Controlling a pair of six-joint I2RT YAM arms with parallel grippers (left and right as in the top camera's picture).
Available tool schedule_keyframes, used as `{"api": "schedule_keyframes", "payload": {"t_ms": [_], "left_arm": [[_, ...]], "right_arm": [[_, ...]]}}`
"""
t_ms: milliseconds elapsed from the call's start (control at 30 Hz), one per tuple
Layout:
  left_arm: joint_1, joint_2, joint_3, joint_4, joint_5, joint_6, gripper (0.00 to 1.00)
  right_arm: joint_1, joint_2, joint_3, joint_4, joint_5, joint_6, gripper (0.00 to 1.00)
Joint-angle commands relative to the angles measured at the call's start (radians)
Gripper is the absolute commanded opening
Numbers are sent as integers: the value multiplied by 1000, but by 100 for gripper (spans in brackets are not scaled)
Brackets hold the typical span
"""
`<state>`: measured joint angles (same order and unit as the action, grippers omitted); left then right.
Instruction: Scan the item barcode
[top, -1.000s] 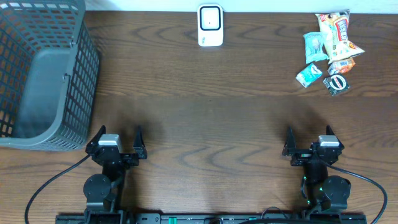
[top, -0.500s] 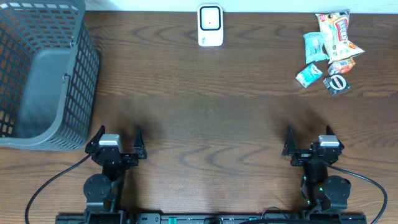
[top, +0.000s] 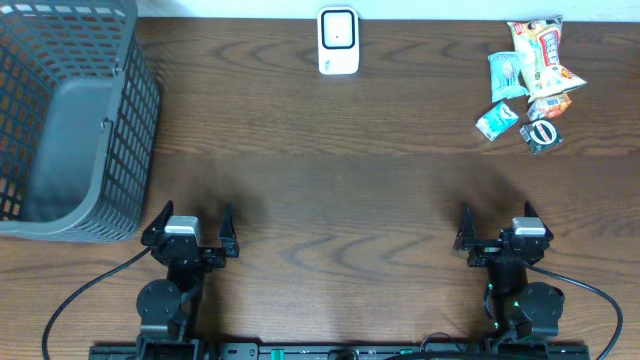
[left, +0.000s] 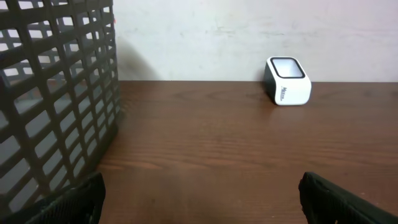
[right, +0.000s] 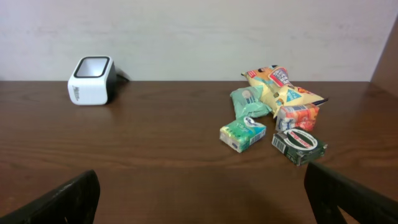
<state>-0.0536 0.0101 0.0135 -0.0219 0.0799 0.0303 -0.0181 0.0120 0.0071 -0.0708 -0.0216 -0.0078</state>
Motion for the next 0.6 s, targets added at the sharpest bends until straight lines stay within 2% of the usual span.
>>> {"api": "schedule_keyframes", "payload": {"t_ms": [0, 567], "left_arm": [[-2, -9, -10, -47, 18, 19, 98], [-2, -9, -10, -48, 11, 18, 98]], "right_arm": [[-3, -7, -2, -5, 8, 11, 99], [-3, -7, -2, -5, 8, 11, 99]]}}
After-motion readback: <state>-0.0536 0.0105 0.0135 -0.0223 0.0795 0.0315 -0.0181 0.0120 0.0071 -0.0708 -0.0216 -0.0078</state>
